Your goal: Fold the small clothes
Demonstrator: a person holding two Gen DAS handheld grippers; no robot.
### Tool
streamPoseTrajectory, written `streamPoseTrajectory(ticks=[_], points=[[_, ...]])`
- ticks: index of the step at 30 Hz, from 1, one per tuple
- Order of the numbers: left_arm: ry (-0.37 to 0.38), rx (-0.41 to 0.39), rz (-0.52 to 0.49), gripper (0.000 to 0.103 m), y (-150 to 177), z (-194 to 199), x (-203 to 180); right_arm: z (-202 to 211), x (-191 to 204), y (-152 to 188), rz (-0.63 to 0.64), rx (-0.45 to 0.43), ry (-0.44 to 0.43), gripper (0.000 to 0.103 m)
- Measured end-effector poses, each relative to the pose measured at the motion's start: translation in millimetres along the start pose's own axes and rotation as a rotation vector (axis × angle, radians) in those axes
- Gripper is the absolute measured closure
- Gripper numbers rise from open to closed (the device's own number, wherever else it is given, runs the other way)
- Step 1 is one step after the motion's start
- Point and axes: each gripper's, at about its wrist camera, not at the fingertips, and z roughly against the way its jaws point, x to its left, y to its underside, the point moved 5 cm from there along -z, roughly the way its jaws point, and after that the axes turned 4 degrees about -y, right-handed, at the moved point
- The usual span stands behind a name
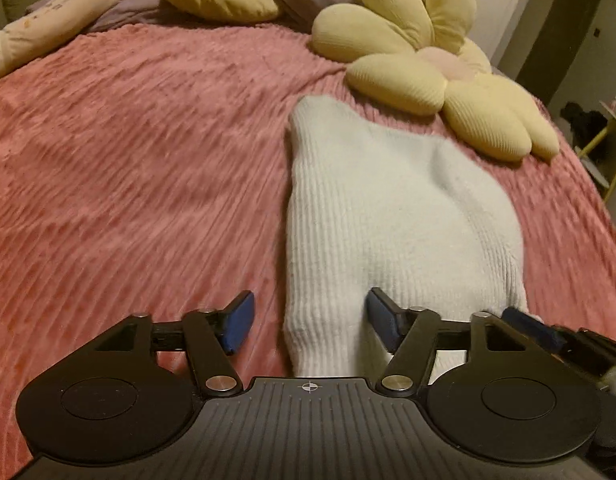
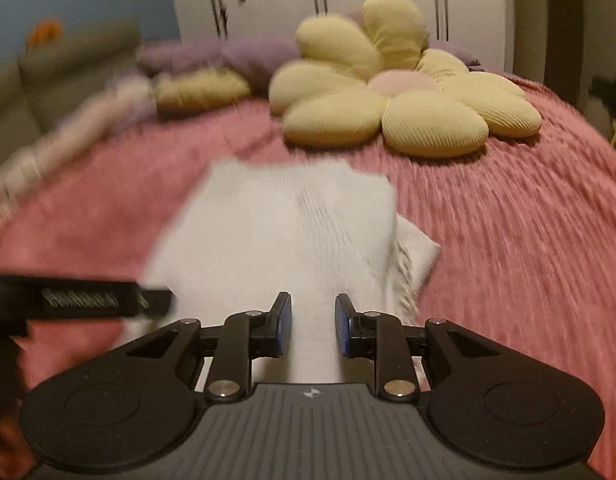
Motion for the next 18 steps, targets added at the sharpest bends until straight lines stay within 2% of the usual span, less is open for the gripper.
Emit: streamPoseTrajectory(ticks=[2, 4, 7, 11, 13, 14, 16, 18], points=[[-0.025, -0.018, -0.03, 0.025, 5.7, -1.0, -1.1, -12.5, 0.4, 15.0, 0.068, 0.032, 0.019, 0.08], [-0.043, -0.034, -0.056, 0.023, 7.9, -1.9, -3.7, -14.5, 3.7, 20.1, 0.124, 0.006, 0.039, 0.08], [-0.047, -0.041, -0.058, 0.021, 8.9, -2.8, -3.2, -15.4, 6.2, 24.2, 0.147, 0.003, 0.058, 0.08], [-0.055, -0.045, -0.063, 0.015, 9.6, -4.0, -2.0, -19.0, 4.6, 25.7, 0.144, 0.002, 0.031, 0.08], [-0.049, -0.035, -0.053, 0.016, 7.2, 0.2, 0.2, -17.9, 5.2, 23.0, 0.145, 0.017, 0.024, 0.08], [-0.039, -0.039, -0.039, 0.022, 4.9, 4.8, 1.8, -16.4, 5.0, 20.2, 0.138, 0.028, 0.017, 0.08], [-0.025, -0.08, 0.006, 0.028, -3.9, 16.6, 5.3, -10.2, 2.7, 10.6, 0.099, 0.032, -0.01, 0.08], [-0.056, -0.127, 0.025, 0.028, -14.2, 21.1, 6.6, -1.0, -1.5, -1.9, 0.046, -0.01, -0.023, 0.08]])
